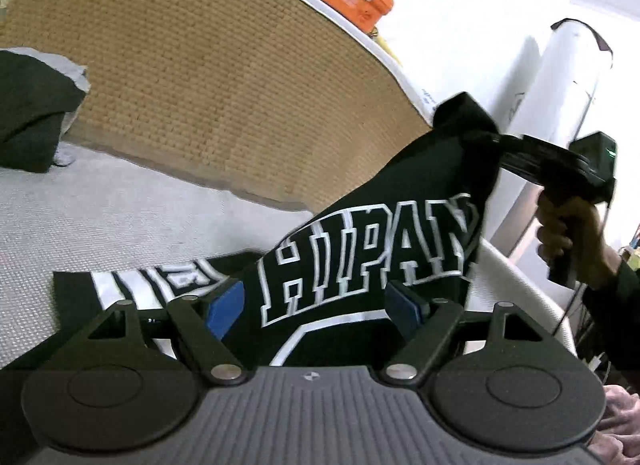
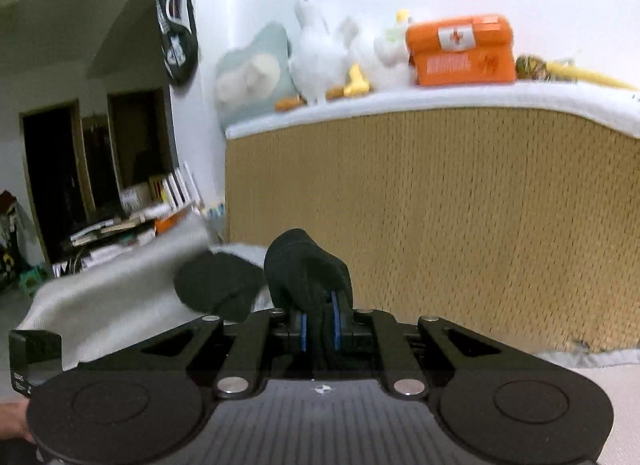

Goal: Fold clothes

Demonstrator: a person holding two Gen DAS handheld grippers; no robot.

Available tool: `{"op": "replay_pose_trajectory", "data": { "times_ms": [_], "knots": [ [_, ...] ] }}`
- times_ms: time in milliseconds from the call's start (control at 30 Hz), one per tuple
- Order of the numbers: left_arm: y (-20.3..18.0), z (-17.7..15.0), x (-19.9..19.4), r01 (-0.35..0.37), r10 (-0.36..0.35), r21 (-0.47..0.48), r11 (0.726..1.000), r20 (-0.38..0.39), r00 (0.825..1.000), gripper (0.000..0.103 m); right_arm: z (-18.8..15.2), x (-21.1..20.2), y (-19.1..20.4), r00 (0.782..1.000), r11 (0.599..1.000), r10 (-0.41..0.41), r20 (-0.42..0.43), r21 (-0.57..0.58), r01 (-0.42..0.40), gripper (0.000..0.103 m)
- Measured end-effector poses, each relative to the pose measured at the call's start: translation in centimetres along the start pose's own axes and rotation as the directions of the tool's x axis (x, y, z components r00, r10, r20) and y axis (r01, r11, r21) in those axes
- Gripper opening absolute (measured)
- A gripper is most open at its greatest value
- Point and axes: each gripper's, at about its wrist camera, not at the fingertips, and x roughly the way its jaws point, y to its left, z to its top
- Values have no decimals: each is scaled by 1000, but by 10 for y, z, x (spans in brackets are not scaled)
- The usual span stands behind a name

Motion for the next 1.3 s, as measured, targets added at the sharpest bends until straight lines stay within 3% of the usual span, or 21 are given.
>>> {"op": "replay_pose_trajectory", "data": {
  "times_ms": [67, 233, 333, 500, 567, 767, 1067, 1167, 1300],
  "knots": [
    [1, 1, -1, -12, 12, -14, 1000, 7, 1000, 79, -12, -1, 4, 1000, 1000, 19, -22, -1, -19, 13],
    [-2, -2, 7, -90, 93, 36, 995, -83, 992, 79, -57, -6, 20, 988, 996, 83, -130, -17, -86, 13],
    [-1, -7, 7, -87, 92, 52, 995, -119, 989, 79, -100, -11, 40, 958, 983, 154, -243, -63, -174, 13],
    [-1, -10, 11, -74, 83, 61, 995, -158, 984, 79, -152, -19, 101, 910, 926, 128, -394, -281, -252, 14],
    [-1, -10, 12, -80, 90, 66, 995, -171, 981, 79, -164, -20, 112, 913, 916, 100, -396, -322, -240, 14],
    [-12, -10, 19, -67, 93, 135, 989, -195, 976, 80, -183, -22, 113, 939, 957, 83, -333, -237, -169, 15],
    [-45, 6, 58, -81, 171, 301, 950, -289, 942, 80, -197, -20, 100, 948, 972, 109, -299, -166, -164, 16],
    [-64, 18, 87, -73, 206, 372, 925, -331, 921, 80, -199, -20, 102, 952, 973, 95, -292, -176, -151, 15],
    [-90, 28, 138, -35, 258, 475, 879, -412, 874, 80, -202, -20, 106, 955, 969, 80, -284, -203, -141, 15]
  ]
}}
